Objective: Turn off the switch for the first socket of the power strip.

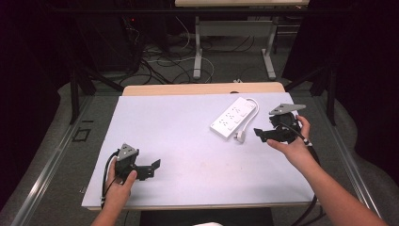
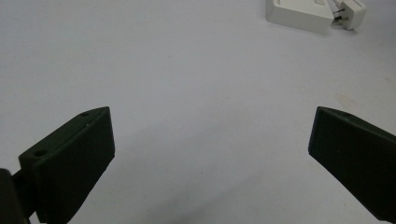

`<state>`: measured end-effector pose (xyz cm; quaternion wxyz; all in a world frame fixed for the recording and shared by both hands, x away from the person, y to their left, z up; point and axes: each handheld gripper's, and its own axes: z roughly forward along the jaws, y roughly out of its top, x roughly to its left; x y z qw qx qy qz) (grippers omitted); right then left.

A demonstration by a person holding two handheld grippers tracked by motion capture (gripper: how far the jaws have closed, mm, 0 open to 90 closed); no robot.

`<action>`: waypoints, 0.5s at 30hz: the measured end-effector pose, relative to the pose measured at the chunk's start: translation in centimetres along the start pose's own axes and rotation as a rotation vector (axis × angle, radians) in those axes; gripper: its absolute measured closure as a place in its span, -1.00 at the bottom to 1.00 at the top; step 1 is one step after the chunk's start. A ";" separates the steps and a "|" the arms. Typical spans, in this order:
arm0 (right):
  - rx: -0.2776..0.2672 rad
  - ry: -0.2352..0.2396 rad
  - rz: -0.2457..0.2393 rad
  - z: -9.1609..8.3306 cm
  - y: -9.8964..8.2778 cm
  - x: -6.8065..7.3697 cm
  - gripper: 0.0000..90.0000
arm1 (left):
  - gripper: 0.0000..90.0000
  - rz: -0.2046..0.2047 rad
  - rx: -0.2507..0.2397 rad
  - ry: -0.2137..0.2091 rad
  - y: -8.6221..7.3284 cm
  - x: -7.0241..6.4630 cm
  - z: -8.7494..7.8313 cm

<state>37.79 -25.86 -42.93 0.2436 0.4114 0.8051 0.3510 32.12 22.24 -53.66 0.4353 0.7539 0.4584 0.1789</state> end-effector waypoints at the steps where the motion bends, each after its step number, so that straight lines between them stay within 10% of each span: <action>1: 0.000 0.003 0.004 0.1 0.1 0.0 -0.43 | -0.99 0.004 -0.003 0.001 0.0 0.0 0.0; 15: 0.041 0.020 0.063 1.0 1.9 -1.3 -0.43 | -0.99 0.005 -0.002 -0.003 0.0 0.0 0.0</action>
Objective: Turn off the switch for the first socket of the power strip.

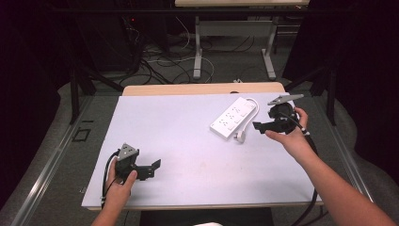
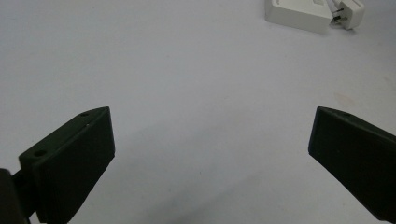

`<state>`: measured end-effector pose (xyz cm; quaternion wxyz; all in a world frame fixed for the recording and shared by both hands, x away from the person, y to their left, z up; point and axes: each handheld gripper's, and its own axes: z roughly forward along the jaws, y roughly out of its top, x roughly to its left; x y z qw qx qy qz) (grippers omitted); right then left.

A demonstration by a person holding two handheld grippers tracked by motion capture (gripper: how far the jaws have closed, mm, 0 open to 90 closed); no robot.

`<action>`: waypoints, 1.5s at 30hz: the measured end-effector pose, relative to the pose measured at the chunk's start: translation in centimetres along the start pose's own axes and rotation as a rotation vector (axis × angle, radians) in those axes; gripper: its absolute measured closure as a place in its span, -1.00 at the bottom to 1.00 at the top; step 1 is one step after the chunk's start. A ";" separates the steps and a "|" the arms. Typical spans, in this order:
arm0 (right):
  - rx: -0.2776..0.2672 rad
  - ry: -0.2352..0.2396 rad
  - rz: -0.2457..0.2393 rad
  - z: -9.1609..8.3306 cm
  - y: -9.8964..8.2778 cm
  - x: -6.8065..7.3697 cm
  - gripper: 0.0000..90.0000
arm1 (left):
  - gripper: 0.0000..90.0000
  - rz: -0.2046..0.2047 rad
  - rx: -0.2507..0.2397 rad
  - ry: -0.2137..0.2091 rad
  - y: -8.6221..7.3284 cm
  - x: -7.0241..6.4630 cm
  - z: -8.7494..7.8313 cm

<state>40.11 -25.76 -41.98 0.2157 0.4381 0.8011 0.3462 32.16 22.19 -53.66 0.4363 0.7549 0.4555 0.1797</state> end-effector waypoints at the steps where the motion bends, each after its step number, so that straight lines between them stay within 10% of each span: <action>1: 0.004 -0.001 0.001 0.1 0.1 -0.1 -0.43 | -0.99 0.000 0.000 0.001 0.0 0.0 0.0; 45: 0.013 -0.039 0.073 6.2 4.5 -1.9 -0.05 | -0.99 0.014 0.002 -0.005 0.0 0.0 0.1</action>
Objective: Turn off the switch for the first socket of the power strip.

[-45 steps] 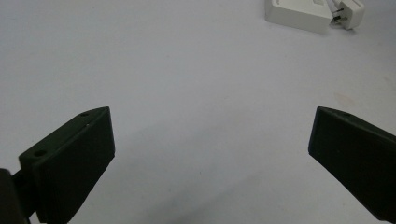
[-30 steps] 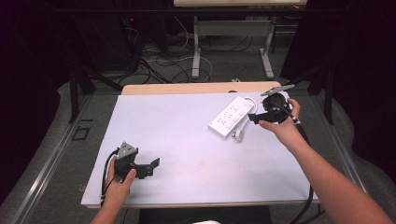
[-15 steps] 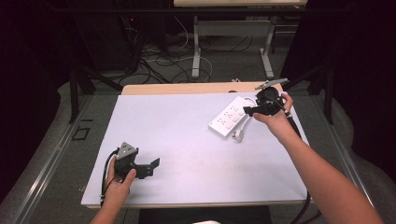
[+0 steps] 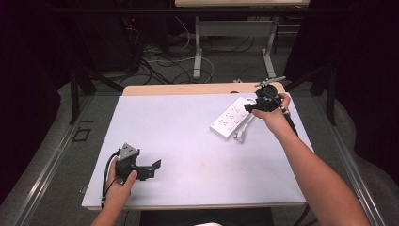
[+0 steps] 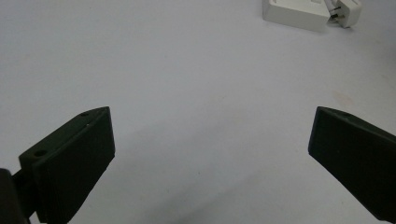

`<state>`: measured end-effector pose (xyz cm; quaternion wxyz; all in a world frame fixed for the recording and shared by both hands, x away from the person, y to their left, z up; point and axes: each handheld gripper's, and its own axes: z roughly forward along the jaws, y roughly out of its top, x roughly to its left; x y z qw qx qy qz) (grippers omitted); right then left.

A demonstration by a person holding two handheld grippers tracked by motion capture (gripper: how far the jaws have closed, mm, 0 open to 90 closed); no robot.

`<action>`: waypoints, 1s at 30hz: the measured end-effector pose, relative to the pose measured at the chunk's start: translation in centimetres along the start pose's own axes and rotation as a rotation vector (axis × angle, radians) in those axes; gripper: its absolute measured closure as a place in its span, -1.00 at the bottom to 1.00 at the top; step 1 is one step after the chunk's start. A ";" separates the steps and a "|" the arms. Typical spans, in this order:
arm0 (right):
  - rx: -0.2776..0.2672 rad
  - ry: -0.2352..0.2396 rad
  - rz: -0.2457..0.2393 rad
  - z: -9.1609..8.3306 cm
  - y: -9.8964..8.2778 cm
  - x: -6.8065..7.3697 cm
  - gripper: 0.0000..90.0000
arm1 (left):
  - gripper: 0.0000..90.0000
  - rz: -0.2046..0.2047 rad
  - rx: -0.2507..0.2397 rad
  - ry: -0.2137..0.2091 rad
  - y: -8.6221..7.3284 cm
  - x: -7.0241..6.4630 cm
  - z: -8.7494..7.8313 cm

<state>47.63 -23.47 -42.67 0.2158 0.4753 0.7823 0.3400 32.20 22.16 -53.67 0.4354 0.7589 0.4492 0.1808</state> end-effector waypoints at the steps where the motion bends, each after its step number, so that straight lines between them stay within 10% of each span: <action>1: 0.001 0.000 0.006 0.1 0.0 -0.1 -0.02 | -0.99 0.000 -0.001 -0.001 0.0 0.0 0.0; 30: 0.026 -0.087 0.140 2.6 0.1 -2.5 0.25 | -0.99 -0.005 0.007 -0.009 0.0 -0.1 0.1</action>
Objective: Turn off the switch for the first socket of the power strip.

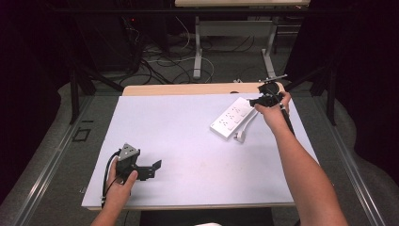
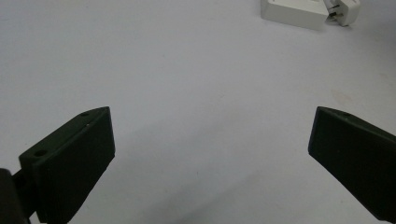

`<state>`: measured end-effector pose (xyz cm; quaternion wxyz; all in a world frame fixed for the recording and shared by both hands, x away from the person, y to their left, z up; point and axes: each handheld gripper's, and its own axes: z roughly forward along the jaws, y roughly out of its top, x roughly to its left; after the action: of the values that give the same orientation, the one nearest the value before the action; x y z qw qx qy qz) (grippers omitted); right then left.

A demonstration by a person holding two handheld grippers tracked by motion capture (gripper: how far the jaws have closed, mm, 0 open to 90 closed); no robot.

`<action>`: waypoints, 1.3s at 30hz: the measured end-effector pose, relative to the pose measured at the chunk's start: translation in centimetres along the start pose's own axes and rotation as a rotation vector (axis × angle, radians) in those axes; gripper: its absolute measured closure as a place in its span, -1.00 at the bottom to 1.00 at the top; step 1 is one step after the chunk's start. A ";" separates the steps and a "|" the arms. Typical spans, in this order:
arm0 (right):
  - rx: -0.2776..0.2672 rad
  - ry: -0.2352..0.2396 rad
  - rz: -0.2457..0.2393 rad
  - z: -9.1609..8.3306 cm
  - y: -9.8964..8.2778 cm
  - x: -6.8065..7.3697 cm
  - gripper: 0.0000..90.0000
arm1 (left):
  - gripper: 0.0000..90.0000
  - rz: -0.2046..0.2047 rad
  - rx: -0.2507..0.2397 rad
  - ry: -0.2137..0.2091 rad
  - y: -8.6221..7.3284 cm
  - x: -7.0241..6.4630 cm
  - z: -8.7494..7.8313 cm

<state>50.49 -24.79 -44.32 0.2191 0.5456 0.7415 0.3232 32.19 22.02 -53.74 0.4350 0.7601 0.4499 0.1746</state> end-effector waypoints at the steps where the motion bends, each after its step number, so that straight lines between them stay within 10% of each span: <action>1: 0.001 0.000 -0.002 0.1 0.0 -0.1 0.26 | -0.99 0.000 0.000 0.000 0.0 0.0 0.0; 39: 0.053 0.021 0.031 3.9 -0.6 0.3 1.00 | -0.99 0.003 -0.007 0.000 -0.1 0.2 0.2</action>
<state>52.65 -23.72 -47.47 0.1917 0.5593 0.7436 0.3123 32.36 22.08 -53.98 0.4374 0.7593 0.4483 0.1766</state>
